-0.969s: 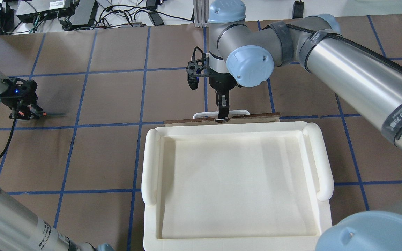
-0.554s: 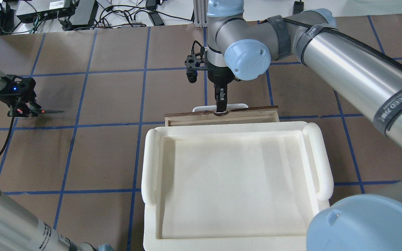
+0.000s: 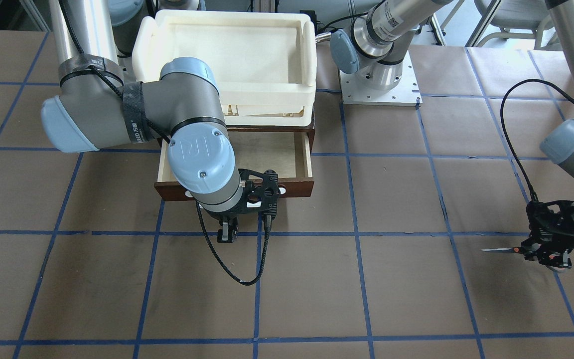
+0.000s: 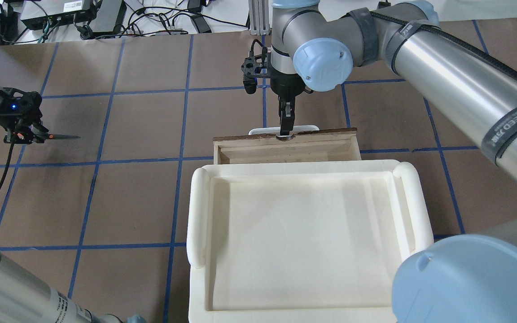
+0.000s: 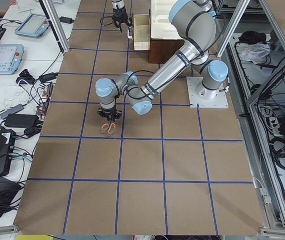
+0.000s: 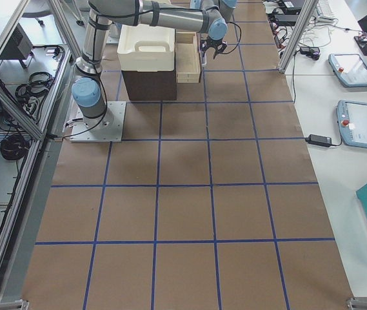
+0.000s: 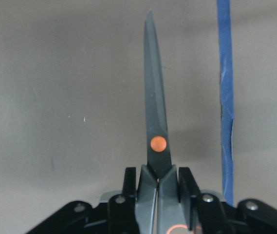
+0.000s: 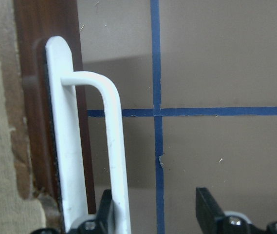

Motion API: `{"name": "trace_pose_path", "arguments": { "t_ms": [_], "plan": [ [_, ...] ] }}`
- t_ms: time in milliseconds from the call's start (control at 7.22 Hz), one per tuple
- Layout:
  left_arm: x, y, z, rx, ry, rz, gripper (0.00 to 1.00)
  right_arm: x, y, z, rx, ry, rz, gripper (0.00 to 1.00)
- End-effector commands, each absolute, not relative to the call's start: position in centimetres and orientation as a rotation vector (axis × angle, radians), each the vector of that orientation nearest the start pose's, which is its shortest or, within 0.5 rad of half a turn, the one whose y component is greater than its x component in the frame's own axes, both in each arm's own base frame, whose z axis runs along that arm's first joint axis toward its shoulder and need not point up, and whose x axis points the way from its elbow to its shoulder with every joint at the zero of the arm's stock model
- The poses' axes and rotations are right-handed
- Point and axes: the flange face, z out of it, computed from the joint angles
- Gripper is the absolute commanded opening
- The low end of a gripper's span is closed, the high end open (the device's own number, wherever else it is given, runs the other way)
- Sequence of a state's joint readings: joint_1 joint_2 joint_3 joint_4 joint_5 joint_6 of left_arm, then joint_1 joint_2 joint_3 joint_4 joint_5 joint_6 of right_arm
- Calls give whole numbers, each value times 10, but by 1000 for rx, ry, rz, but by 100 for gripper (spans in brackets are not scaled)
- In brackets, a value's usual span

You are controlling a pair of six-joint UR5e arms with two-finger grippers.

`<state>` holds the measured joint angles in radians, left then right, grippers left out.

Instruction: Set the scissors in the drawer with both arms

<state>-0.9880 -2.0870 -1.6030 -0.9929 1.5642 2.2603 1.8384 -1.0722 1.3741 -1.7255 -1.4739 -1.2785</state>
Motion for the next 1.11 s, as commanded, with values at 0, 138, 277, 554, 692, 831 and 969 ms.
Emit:
{"name": "trace_pose_path", "arguments": {
  "t_ms": [0, 138, 277, 554, 692, 831, 969],
  "plan": [
    [224, -613, 255, -2384, -2089, 12, 0, 314, -610, 305, -2072, 2151, 115, 63],
    [214, -610, 270, -2390, -2068, 3, 0, 314, -615, 306, -2071, 2153, 105, 63],
    [205, -607, 282, -2391, -2059, 1, 0, 313, -620, 307, -2072, 2163, 98, 63],
    [181, -604, 303, -2409, -2028, 0, 0, 308, -633, 303, -2057, 2177, 93, 63],
    [176, -601, 306, -2390, -2011, -8, 0, 307, -637, 303, -2054, 2181, 89, 63],
    [176, -601, 308, -2398, -2014, -6, 0, 307, -641, 302, -2054, 2183, 77, 63],
    [175, -601, 310, -2400, -2016, -5, 0, 307, -645, 303, -2055, 2187, 69, 63]
  ]
}}
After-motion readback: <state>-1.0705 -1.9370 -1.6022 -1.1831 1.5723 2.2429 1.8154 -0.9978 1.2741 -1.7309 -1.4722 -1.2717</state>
